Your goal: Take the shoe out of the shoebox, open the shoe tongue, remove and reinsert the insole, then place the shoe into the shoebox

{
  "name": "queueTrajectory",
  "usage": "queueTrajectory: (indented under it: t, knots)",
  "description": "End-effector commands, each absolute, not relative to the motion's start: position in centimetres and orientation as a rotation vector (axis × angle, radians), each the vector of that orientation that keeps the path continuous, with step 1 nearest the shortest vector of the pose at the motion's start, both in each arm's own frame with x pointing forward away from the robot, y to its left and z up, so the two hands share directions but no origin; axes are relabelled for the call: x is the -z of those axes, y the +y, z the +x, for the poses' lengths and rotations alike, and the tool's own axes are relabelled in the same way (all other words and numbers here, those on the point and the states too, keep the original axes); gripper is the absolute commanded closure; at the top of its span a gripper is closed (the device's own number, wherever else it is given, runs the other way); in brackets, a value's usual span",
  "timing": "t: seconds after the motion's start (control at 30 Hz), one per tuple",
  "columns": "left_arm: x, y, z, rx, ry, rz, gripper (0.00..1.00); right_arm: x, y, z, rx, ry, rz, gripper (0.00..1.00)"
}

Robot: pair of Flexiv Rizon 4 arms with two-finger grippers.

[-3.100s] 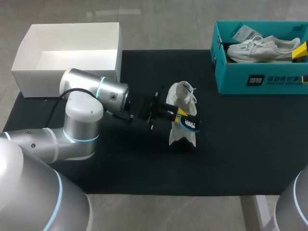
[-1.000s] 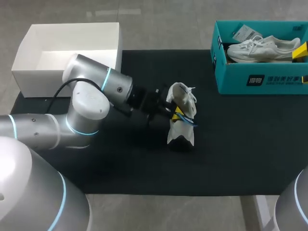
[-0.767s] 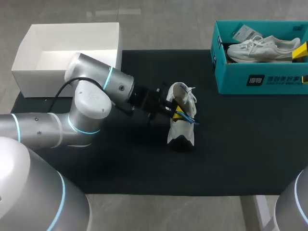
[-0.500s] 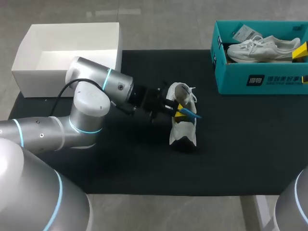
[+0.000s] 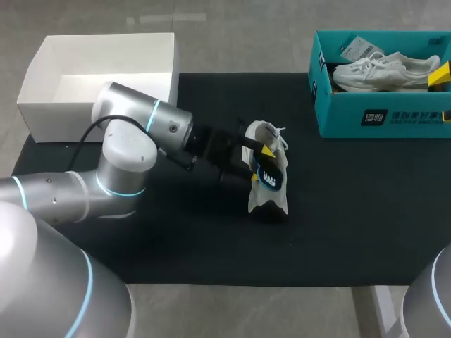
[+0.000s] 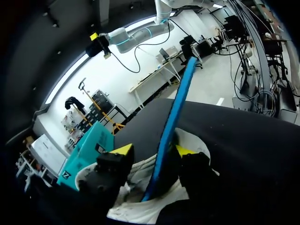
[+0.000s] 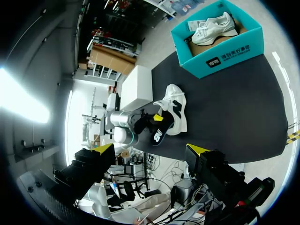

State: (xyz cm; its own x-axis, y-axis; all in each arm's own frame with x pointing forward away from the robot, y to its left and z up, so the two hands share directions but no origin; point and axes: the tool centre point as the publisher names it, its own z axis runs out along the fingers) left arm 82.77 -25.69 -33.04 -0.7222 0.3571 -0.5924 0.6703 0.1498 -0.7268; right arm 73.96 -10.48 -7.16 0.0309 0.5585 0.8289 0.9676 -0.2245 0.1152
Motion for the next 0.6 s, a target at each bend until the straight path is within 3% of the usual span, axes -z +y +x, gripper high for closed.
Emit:
queueTrajectory:
  t: [0.03,0.1,0.13,0.6]
  knots:
    - [32.3,-25.7,82.2,1.586,2.155,1.001,0.68,7.2,-10.5,74.1,1.086,-1.544,-1.826,0.0]
    - [32.0,-25.7,82.0,1.58,2.148,1.018,0.79,7.2,-10.5,74.1,1.086,-1.544,-1.826,0.0]
    - [31.9,-25.7,82.0,1.568,2.146,1.034,1.0,7.2,-10.5,74.1,1.086,-1.544,-1.826,0.0]
    - [34.6,-25.5,83.2,1.484,2.1,1.066,1.0,7.2,-10.5,74.1,1.086,-1.544,-1.826,0.0]
